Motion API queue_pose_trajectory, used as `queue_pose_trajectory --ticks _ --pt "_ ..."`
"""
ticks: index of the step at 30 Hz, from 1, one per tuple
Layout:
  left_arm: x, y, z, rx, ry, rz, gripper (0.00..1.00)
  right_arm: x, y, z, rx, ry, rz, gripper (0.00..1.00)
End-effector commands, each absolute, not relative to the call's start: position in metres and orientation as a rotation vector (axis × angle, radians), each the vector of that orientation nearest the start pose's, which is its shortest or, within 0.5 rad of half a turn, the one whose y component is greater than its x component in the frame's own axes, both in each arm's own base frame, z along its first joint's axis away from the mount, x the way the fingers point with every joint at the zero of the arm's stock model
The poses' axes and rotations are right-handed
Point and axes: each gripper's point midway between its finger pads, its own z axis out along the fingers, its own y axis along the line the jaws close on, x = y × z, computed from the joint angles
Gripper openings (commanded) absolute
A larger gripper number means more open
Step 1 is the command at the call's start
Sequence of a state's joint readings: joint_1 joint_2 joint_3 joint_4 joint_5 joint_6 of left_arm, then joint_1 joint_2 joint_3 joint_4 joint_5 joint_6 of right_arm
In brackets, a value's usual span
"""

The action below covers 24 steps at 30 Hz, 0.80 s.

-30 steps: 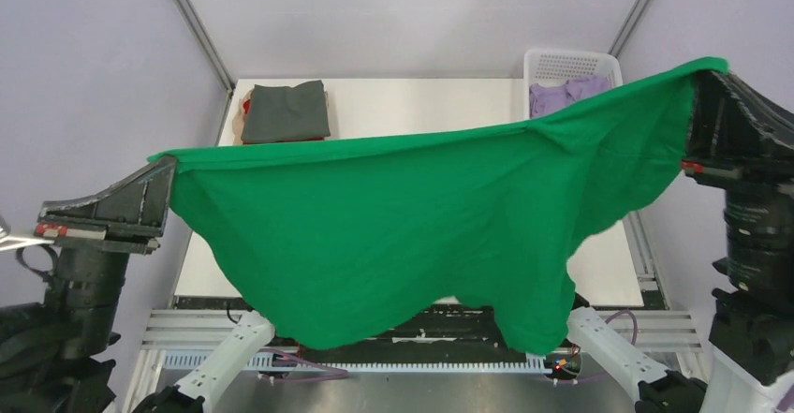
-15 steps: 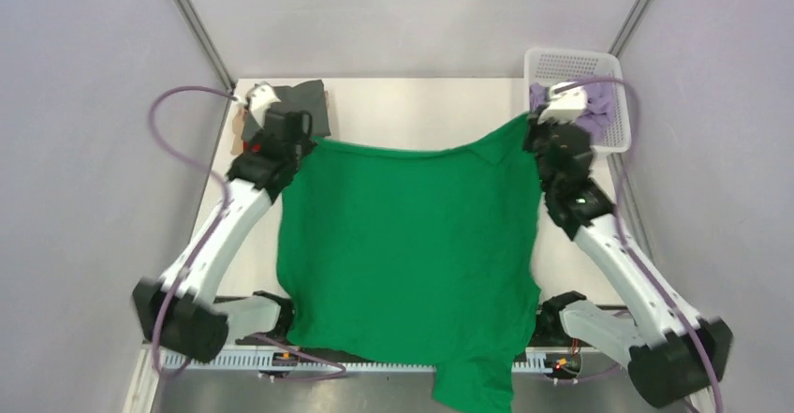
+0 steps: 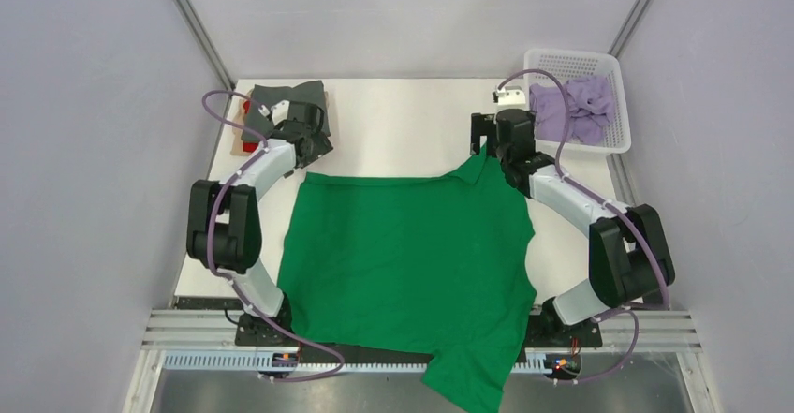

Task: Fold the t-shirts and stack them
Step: Flatten out the tshirt

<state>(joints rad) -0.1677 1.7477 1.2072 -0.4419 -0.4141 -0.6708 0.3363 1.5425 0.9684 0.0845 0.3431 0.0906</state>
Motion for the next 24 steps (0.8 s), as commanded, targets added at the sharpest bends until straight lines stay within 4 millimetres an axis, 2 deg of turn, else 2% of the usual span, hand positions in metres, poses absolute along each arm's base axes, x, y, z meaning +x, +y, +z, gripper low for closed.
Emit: queue_pose_trajectory --ticks 1,3,6,11,14,18,24 --pt "0.43 -0.037 0.133 -0.737 2.201 0.008 1.0 0.429 0.113 0.169 -0.044 1.976 0.083 0.98" --pt "0.421 -0.045 0.135 -0.719 2.23 -0.044 1.0 0.413 0.128 0.156 -0.083 2.006 0.201 0.98" --pt "0.409 -0.068 0.134 -0.649 2.269 -0.182 1.0 0.392 0.145 0.126 -0.102 2.075 0.342 0.98" --pt "0.383 -0.111 0.118 -0.519 2.322 -0.351 1.0 0.374 0.161 0.09 -0.108 2.156 0.467 0.98" --pt "0.376 -0.113 0.102 -0.512 2.339 -0.359 1.0 0.369 0.169 0.073 -0.111 2.184 0.513 0.98" --pt "0.376 -0.115 0.087 -0.487 2.369 -0.355 1.0 0.369 0.182 0.057 -0.137 2.219 0.556 0.98" --pt "0.383 -0.115 0.064 -0.487 2.412 -0.325 1.0 0.382 0.198 0.047 -0.181 2.221 0.571 0.98"
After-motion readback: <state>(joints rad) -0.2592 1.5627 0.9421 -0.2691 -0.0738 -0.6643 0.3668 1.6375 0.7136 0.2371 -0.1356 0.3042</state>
